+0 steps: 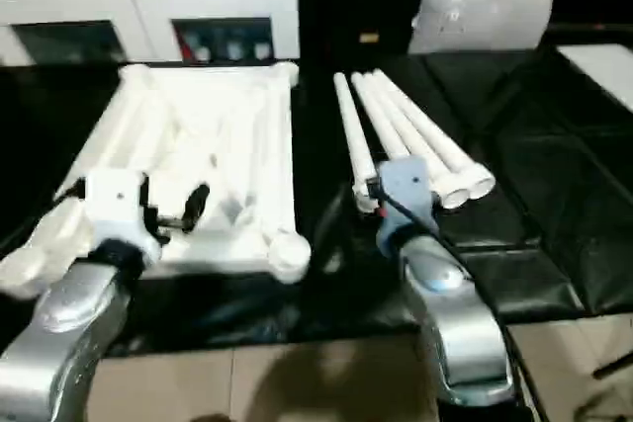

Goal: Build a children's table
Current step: Move to table

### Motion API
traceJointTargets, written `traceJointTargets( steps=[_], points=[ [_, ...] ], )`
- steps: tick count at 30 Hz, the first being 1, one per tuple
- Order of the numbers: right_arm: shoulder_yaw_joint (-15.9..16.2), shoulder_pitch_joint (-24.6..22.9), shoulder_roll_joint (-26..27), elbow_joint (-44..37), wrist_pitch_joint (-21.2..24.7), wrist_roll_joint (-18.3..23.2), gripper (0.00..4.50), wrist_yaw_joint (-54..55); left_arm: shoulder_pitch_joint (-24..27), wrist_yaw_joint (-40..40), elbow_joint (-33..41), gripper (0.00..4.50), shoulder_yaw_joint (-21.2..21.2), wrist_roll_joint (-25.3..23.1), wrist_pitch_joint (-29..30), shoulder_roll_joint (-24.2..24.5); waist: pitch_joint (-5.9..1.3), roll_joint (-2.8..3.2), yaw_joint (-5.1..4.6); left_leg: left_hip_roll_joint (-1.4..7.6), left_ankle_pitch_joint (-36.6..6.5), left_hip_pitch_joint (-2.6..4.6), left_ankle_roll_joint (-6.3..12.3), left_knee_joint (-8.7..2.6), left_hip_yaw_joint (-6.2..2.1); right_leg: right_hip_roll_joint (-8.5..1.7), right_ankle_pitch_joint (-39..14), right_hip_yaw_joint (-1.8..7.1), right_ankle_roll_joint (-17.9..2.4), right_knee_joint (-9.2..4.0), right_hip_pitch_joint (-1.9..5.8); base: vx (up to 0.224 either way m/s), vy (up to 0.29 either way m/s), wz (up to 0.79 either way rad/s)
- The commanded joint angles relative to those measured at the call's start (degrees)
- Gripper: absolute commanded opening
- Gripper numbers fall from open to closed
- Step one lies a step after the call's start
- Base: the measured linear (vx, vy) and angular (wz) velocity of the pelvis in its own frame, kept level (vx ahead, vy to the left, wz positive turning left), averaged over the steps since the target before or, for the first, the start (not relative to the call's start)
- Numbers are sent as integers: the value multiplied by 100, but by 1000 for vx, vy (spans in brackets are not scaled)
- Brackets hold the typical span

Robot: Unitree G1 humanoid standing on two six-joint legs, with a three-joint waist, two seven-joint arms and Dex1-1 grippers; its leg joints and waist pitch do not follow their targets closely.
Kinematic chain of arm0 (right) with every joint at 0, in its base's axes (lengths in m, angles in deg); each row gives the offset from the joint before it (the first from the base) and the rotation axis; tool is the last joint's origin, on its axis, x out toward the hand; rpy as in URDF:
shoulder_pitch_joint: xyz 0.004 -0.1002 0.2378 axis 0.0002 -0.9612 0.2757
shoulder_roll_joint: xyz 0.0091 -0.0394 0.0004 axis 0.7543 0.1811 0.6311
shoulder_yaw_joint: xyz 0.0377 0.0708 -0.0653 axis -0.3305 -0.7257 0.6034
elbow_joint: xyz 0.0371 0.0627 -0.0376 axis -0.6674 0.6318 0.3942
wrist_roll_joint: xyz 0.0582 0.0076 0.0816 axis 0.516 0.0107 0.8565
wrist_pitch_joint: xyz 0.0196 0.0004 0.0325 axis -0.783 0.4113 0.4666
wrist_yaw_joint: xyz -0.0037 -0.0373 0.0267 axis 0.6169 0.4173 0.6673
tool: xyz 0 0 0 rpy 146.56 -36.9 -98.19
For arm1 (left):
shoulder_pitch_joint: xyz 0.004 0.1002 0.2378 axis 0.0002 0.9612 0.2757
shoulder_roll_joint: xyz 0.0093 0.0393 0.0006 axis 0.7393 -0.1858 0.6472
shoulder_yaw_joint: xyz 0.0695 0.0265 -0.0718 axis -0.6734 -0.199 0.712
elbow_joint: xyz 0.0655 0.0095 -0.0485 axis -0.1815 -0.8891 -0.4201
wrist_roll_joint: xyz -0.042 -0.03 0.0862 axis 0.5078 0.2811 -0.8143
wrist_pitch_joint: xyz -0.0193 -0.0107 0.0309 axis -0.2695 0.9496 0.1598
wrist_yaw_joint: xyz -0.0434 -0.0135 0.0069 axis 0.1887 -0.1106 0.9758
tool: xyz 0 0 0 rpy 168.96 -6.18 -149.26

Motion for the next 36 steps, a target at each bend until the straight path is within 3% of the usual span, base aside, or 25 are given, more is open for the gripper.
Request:
traceJointTargets(
  steps=[1,3,7,10,13,16,17,18,20,21,22,23,24,25,26,27,28,29,30,31,32,33,34,35,36],
  points=[
    [-27,160,-66,29,299,65,450,-68,88,274,220,445,-160,25,-130,250,-182,-41,20,282,-1602,68,-116,-440,-76,-456,-2413,326,-152,-762,119,-57,-12,4],
    [-22,177,-89,-11,371,119,450,-102,145,346,300,445,-174,75,-197,273,-193,-1,20,325,-1596,59,-147,-484,-105,-453,-1852,309,-280,-699,135,-25,5,1],
    [23,-13,-8,-287,284,101,450,-60,225,14,509,445,79,99,104,-22,-187,-18,-4,330,-1729,47,-204,-511,-74,-467,-1217,310,-509,-654,155,0,0,0],
    [18,-279,125,-513,71,34,450,105,421,-180,574,445,134,-13,-67,-134,-219,-28,-6,321,-1240,4,-121,-484,-49,-482,-530,312,-551,-630,203,0,0,0],
    [22,-473,178,-697,65,0,450,220,685,-258,660,445,90,-78,-196,-163,-215,-46,-1,322,-1394,40,-77,-488,-34,-487,-761,304,-470,-650,237,0,0,0],
    [-6,-522,183,-773,77,34,450,210,816,-218,749,445,22,-77,-175,-209,-108,-30,-55,296,-2822,253,-53,-545,-18,-411,-2690,248,-315,-845,206,0,0,0],
    [-16,-517,182,-770,76,40,450,202,811,-218,751,445,16,-86,-163,-220,-50,-38,-93,247,-3328,379,-33,-512,-16,-387,-3624,170,-196,-969,182,0,0,0],
    [-15,-500,157,-759,58,26,450,183,787,-222,751,445,10,-100,-143,-231,-1,-31,-124,205,-3758,620,-40,-434,-1,-344,-4151,85,-112,-1110,81,0,0,0],
    [8,-448,78,-721,5,-19,450,131,718,-236,740,445,2,-120,-111,-241,49,-21,-166,224,-3939,613,-50,-496,-55,-307,-4100,6,-68,-1120,167,27,12,-7],
    [11,-397,28,-687,-18,-33,450,102,681,-268,728,445,-13,-169,-123,-230,34,10,-195,272,-4049,622,-54,-590,-94,-322,-3696,18,-82,-1070,267,68,32,-10],
    [12,-372,-1,-672,-30,-32,450,82,676,-282,718,445,-16,-174,-138,-238,-30,-45,-236,275,-3874,625,-1,-600,-85,-344,-3408,48,-171,-1045,341,68,32,-10],
    [18,-355,-25,-664,-32,-40,450,70,675,-289,715,445,-17,-169,-139,-248,-61,-24,-141,124,-2996,63,314,-614,-100,-568,-3446,26,-130,-1092,817,79,34,10],
    [38,-346,-67,-660,-62,-50,450,39,687,-295,713,445,-37,-172,-156,-246,-98,-113,-110,43,-2077,-194,747,-462,-113,-814,-3594,-50,-105,-1213,1045,93,46,37],
    [53,-340,-95,-657,-82,-58,450,18,696,-299,712,445,-51,-176,-169,-243,-124,-57,-94,32,-1671,-207,907,-378,-102,-899,-3566,-72,-115,-1268,1098,93,46,37],
    [53,-340,-95,-657,-82,-58,450,18,696,-299,712,445,-51,-176,-169,-243,-142,-72,-106,39,-1366,-199,1065,-321,-108,-926,-3423,-149,-177,-1311,1105,121,51,55],
    [57,-337,-112,-652,-100,-55,450,-1,732,-296,733,445,-118,-224,-207,-237,-199,4,-115,15,-671,-176,1428,-323,-185,-703,-2428,-412,-410,-1272,1180,154,52,61],
    [46,-338,-100,-652,-92,-46,450,5,747,-294,750,445,-139,-243,-210,-247,-217,38,-127,-27,-383,-134,1598,-342,-255,-558,-1970,-510,-444,-1229,1210,154,52,61],
    [27,-342,-75,-649,-88,-31,450,23,764,-293,772,445,-161,-263,-208,-260,-276,102,-185,-123,323,201,2098,-378,-501,-175,-1076,-708,-418,-1023,1146,238,39,63],
    [-70,-361,38,-656,-24,60,450,80,788,-297,801,445,-184,-278,-190,-275,-383,176,-512,588,985,1303,2695,-399,-1213,32,-1128,-498,-198,-142,83,269,-9,39],
    [-97,-364,65,-657,-3,84,450,97,793,-298,808,445,-189,-283,-185,-278,-356,121,-459,756,1286,1293,2950,-387,-1318,-58,-1244,-344,-7,73,-46,269,-9,39],
    [-114,-365,79,-657,10,100,450,108,794,-300,812,445,-193,-287,-183,-280,-340,111,-357,807,1593,1260,3058,-298,-1301,-140,-1133,-233,163,228,-212,187,-11,13],
    [-49,-345,-33,-625,40,-4,450,112,797,-325,846,445,-198,-295,-125,-293,-255,49,-304,664,1153,929,2873,-464,-987,-194,-466,-90,473,463,-296,140,-16,8],
    [-61,-341,-73,-610,36,41,450,44,807,-364,857,445,-197,-305,-151,-321,-214,-52,-269,488,736,855,2729,-514,-749,-234,80,-5,379,280,-349,140,-16,8],
    [-72,-339,-91,-603,33,72,450,4,812,-385,862,445,-196,-310,-169,-336,-173,-164,-275,282,577,717,2600,-475,-614,-314,487,131,221,-48,-228,120,-74,-2],
    [-59,-261,-203,-517,146,-40,450,34,811,-366,894,445,-211,-276,-137,-338,-242,-506,-156,-271,-44,387,2022,-114,-297,-535,641,618,394,-546,272,98,-108,0]
  ],
)
